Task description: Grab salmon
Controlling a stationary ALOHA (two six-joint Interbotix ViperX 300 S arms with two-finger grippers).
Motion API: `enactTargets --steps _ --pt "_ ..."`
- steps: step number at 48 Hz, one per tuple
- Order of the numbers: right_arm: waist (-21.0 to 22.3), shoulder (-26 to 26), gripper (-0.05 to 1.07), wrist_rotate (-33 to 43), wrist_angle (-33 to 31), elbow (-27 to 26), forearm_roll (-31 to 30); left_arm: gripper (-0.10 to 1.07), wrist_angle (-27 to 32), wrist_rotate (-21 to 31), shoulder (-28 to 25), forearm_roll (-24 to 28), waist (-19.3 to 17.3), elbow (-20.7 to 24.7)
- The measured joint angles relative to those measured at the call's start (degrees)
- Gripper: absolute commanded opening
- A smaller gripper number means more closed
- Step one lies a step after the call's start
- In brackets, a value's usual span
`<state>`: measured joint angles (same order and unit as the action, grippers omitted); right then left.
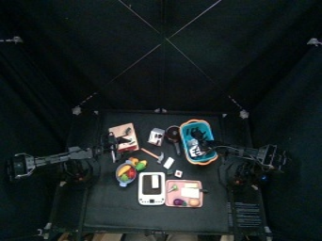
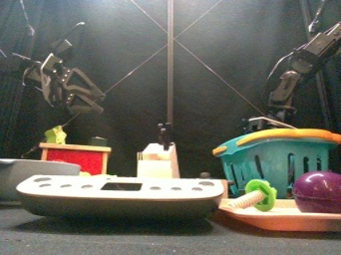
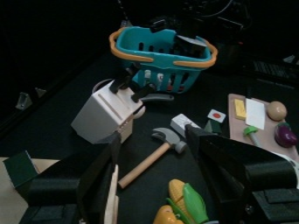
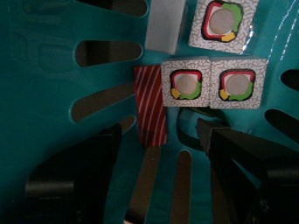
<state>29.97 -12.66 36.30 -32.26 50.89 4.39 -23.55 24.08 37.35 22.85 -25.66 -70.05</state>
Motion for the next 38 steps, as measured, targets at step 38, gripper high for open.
enactTargets --steps 38 --pt "0.7 6.9 0.98 -0.1 2.2 -0.4 -0.9 0.94 1.9 0.0 0.0 0.0 -0.3 0.0"
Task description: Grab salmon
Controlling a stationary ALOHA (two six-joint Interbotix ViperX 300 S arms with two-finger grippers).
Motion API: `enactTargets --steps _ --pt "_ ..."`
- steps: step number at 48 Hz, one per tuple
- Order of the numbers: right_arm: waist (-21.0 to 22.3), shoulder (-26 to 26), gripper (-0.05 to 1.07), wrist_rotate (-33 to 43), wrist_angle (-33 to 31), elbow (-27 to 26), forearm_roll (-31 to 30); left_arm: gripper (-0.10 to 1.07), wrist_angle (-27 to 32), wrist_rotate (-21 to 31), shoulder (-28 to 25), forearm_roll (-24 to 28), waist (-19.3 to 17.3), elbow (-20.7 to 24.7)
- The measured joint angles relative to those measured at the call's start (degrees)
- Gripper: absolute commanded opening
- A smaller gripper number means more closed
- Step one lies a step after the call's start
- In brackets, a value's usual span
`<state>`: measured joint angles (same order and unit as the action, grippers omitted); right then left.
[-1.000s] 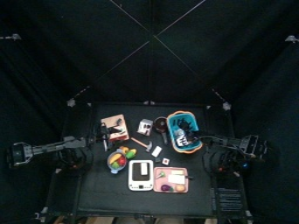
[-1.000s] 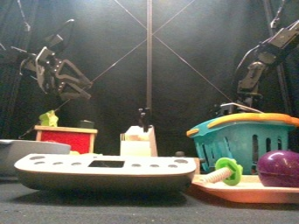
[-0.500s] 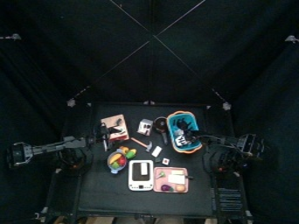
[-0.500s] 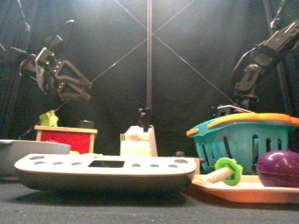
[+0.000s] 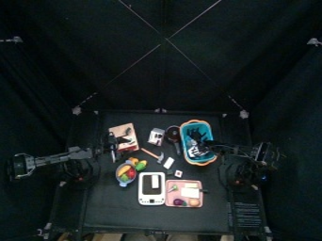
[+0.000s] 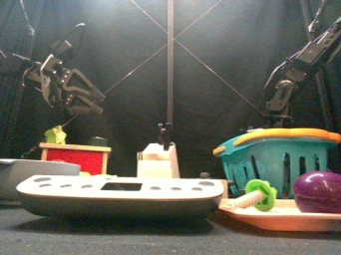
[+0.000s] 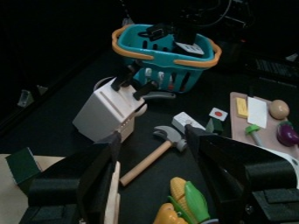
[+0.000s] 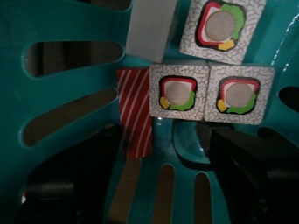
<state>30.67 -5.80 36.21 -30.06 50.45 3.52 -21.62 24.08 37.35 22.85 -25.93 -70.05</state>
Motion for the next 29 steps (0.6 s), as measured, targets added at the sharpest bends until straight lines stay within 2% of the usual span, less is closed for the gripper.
enactTargets --steps 15,29 --pt "1.0 0.2 0.98 0.1 -0.3 -0.1 -0.3 0.94 0.4 0.0 0.0 0.0 0.1 0.1" --pt "3.2 -1.4 0.98 0.7 -3.3 -0.7 -2.5 0.94 0.4 0.0 0.0 0.0 0.0 0.1"
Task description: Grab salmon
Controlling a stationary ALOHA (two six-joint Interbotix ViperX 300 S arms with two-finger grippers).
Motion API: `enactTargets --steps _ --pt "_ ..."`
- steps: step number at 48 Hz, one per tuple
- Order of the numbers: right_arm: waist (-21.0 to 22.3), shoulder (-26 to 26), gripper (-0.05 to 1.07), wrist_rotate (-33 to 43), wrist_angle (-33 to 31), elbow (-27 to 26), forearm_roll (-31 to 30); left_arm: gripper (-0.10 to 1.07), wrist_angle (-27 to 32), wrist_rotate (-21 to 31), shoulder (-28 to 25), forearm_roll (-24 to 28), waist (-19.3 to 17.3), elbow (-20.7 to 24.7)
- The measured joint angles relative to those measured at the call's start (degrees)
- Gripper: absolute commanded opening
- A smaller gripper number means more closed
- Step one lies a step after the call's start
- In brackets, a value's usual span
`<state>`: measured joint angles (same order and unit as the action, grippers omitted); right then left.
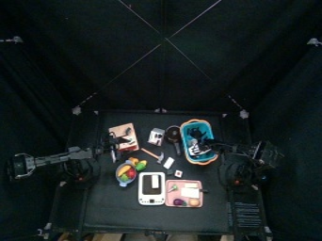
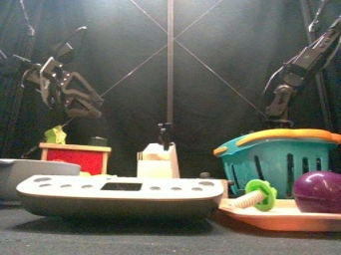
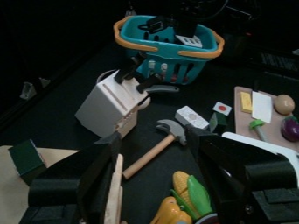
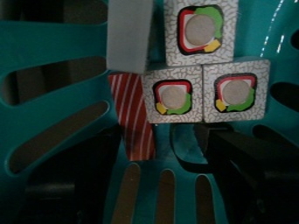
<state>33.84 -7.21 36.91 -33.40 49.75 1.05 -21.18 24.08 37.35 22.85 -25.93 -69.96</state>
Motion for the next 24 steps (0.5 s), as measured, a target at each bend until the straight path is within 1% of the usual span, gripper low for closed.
enactTargets --steps 8,18,24 --pt "0.0 -1.1 0.98 -0.2 -0.8 -0.8 -0.5 0.94 -0.1 0.0 0.0 0.0 0.0 0.0" --pt "-0.1 -3.7 0.98 -0.1 -3.3 -1.9 -3.4 0.94 0.0 0.0 0.0 0.0 0.0 0.0" --pt "-0.1 -5.4 0.98 0.1 -3.7 -2.0 -5.0 0.94 -0.1 0.0 0.0 0.0 0.0 0.0"
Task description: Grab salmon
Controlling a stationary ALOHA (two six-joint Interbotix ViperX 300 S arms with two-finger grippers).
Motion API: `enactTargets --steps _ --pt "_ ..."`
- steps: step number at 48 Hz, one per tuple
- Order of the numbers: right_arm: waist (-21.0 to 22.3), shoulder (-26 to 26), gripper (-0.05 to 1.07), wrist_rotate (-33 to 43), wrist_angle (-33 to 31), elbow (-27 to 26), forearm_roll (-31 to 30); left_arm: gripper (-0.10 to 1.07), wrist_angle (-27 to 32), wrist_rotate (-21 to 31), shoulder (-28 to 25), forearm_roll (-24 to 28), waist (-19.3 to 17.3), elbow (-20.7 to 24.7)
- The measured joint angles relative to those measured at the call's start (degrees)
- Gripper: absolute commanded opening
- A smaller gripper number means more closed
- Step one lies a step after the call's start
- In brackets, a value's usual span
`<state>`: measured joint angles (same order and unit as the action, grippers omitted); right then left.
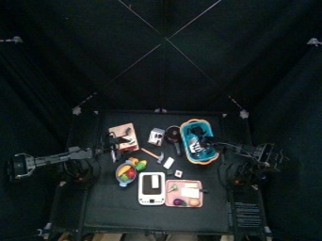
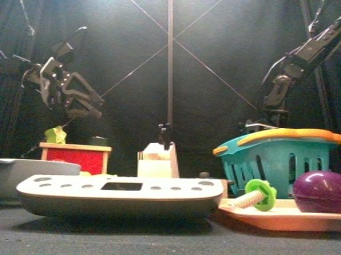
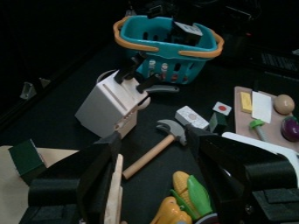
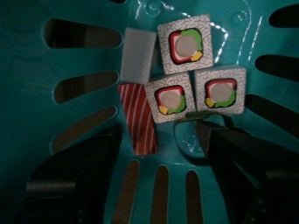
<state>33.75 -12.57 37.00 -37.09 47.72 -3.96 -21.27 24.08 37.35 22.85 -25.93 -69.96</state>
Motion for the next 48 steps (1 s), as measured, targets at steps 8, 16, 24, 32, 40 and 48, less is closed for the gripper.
enactTargets --steps 8,16,24,32,40,48 --pt "-0.3 -0.9 0.98 -0.3 0.6 0.0 -0.1 0.94 0.1 0.1 0.0 0.0 0.1 0.0" --pt "-1.6 0.1 0.98 -0.4 1.5 0.0 0.4 0.94 0.1 0.0 0.0 0.0 0.0 0.0" --pt "-3.5 1.5 0.98 -0.4 1.7 0.1 1.2 0.94 0.1 0.0 0.0 0.0 0.0 0.0" --pt "-3.6 2.1 0.98 -0.3 1.8 0.3 1.4 0.94 0.0 0.0 0.0 0.0 0.0 0.0" --pt "-3.6 2.5 0.97 -0.4 2.0 0.7 1.5 0.94 0.1 0.0 0.0 0.0 0.0 0.0" --pt "-3.6 2.5 0.90 -0.2 1.8 0.6 0.6 0.94 0.1 0.0 0.0 0.0 0.0 0.0"
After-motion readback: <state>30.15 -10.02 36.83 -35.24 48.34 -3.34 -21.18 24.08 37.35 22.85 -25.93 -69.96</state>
